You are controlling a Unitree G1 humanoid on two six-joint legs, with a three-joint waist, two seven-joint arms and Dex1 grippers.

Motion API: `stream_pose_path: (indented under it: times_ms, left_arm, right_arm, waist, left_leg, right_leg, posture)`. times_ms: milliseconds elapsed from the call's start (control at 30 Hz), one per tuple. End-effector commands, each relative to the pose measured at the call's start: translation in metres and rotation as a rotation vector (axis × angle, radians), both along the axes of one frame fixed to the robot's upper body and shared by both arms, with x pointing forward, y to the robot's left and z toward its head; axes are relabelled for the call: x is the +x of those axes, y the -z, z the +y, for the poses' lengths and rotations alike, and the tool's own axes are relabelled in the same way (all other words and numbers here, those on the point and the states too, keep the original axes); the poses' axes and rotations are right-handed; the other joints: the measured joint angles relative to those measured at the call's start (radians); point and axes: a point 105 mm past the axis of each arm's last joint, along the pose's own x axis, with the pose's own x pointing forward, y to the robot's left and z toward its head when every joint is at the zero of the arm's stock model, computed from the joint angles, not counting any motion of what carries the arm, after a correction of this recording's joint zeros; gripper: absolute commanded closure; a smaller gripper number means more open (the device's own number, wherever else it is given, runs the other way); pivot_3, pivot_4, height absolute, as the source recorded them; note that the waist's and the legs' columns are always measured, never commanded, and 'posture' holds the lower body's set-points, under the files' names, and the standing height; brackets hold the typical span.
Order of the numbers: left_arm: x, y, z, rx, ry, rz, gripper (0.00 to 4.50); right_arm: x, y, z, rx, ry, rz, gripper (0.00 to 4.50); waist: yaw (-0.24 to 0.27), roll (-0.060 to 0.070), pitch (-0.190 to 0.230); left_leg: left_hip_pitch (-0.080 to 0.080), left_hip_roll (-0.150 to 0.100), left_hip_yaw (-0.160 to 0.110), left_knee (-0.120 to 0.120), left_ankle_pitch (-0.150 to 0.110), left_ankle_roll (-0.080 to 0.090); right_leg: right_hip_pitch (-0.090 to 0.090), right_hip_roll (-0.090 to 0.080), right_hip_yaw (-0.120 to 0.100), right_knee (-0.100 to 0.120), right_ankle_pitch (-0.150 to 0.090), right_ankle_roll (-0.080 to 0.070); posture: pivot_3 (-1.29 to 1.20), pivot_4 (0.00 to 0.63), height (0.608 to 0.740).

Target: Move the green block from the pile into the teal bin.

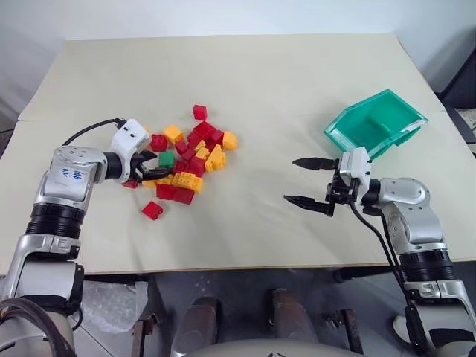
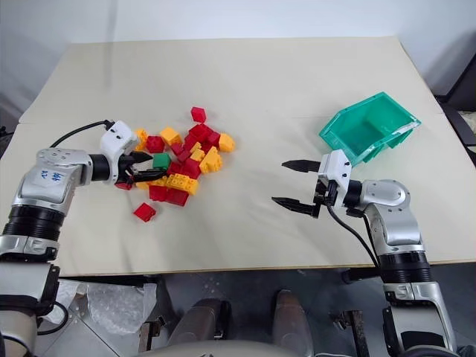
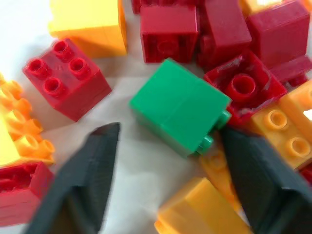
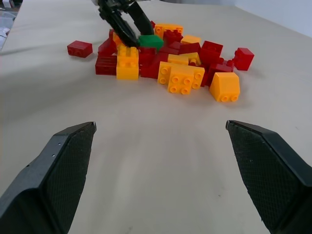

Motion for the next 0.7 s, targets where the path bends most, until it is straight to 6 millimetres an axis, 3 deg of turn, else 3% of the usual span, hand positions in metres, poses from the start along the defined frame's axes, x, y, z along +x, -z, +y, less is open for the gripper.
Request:
stream_pose_path:
  times_ms: [33,267,467,567,600,700]
  left_arm:
    - [0.004,-0.011,0.005,-0.012,-0.015,-0.057,2.41]
    - [0.001,-0.042,0.014,-0.14,-0.018,-0.137,4.49]
    - [-0.003,-0.062,0.013,-0.251,0.006,-0.245,4.49]
    - [-0.009,-0.063,0.0,-0.275,0.129,-0.301,4.49]
    - [-0.004,-0.059,0.006,-0.229,0.083,-0.297,4.49]
    - [-0.002,-0.051,0.012,-0.211,0.04,-0.245,3.87]
  right_arm:
    - [-0.003,-0.013,-0.007,0.014,0.016,-0.05,0.0]
    - [-0.002,-0.016,-0.009,0.011,0.031,-0.056,0.0]
    - [0.0,-0.018,-0.01,0.006,0.037,-0.061,0.0]
    - [0.001,-0.018,-0.009,0.004,0.034,-0.063,0.0]
    - [0.001,-0.019,-0.009,0.005,0.033,-0.064,0.0]
    - [0.001,-0.02,-0.009,0.006,0.032,-0.065,0.0]
  waist:
    - [-0.001,0.0,0.0]
    - [-0.012,-0.001,0.0]
    - [-0.013,-0.001,0.0]
    - [-0.012,-0.001,0.0]
    - [-0.012,-0.001,0.0]
    - [-0.012,-0.001,0.0]
  left_leg:
    - [0.0,0.0,0.0,0.0,0.0,0.0]
    - [-0.002,0.0,0.0,-0.001,0.0,0.0]
    - [-0.003,0.001,0.0,-0.002,-0.001,0.001]
    - [-0.003,0.001,0.0,-0.001,-0.001,0.001]
    - [-0.003,0.001,0.0,-0.001,-0.001,0.001]
    - [-0.003,0.0,0.0,-0.001,-0.001,0.001]
  right_leg:
    - [0.0,0.0,0.0,0.0,0.0,0.0]
    - [-0.002,0.0,0.0,-0.001,0.0,0.001]
    - [-0.002,0.0,0.0,-0.001,0.001,0.001]
    - [-0.002,0.0,0.0,-0.002,0.001,0.001]
    - [-0.002,0.0,0.0,-0.002,0.001,0.002]
    - [-0.002,0.0,0.0,-0.002,0.001,0.002]
  posture:
    - [0.0,0.15,0.74]
    - [0.0,0.15,0.74]
    - [0.0,0.15,0.74]
    - [0.0,0.15,0.74]
    - [0.0,0.15,0.74]
    - [0.0,0.15,0.74]
